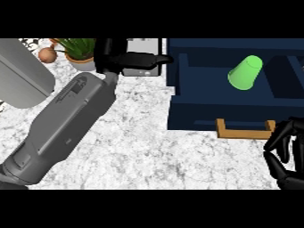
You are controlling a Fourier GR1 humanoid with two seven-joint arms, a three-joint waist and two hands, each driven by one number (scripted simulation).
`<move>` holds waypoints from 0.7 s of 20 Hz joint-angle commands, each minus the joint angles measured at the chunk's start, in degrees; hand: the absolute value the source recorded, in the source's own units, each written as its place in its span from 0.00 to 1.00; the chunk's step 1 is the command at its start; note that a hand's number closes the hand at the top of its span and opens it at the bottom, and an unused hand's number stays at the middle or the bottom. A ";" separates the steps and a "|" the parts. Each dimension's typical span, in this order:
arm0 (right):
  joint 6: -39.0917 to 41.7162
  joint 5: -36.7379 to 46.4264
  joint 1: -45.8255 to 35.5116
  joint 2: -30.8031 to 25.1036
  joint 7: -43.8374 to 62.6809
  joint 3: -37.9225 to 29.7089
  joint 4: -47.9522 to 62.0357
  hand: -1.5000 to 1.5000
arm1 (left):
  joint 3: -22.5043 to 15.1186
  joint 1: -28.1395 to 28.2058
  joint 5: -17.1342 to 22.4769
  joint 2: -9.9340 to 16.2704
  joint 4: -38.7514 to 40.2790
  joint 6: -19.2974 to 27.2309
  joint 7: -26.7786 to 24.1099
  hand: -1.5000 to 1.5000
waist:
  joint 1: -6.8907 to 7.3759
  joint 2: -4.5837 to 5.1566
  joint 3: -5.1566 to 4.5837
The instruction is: Pick up the cup, place it into the drawer and close the drawer
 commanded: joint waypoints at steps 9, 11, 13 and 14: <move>-2.99 18.62 -4.69 1.10 -3.06 6.86 9.10 1.00 | 4.18 26.47 1.51 14.99 -25.78 -5.58 3.96 0.00 | 0.12 0.44 0.01; -1.81 24.20 -5.62 -1.21 -6.15 9.39 10.37 1.00 | 5.86 26.42 2.12 15.17 -27.00 -4.29 4.63 0.00 | 0.09 0.46 0.03; -1.42 32.08 -1.66 -4.38 -12.52 12.55 10.62 1.00 | 3.83 29.26 1.25 12.92 -26.51 -4.91 2.17 0.00 | -0.05 0.54 0.05; -1.44 33.55 -0.94 -5.85 -13.35 12.48 10.29 1.00 | 6.04 31.39 2.36 16.48 -28.19 -7.17 2.62 0.00 | 0.09 0.41 0.03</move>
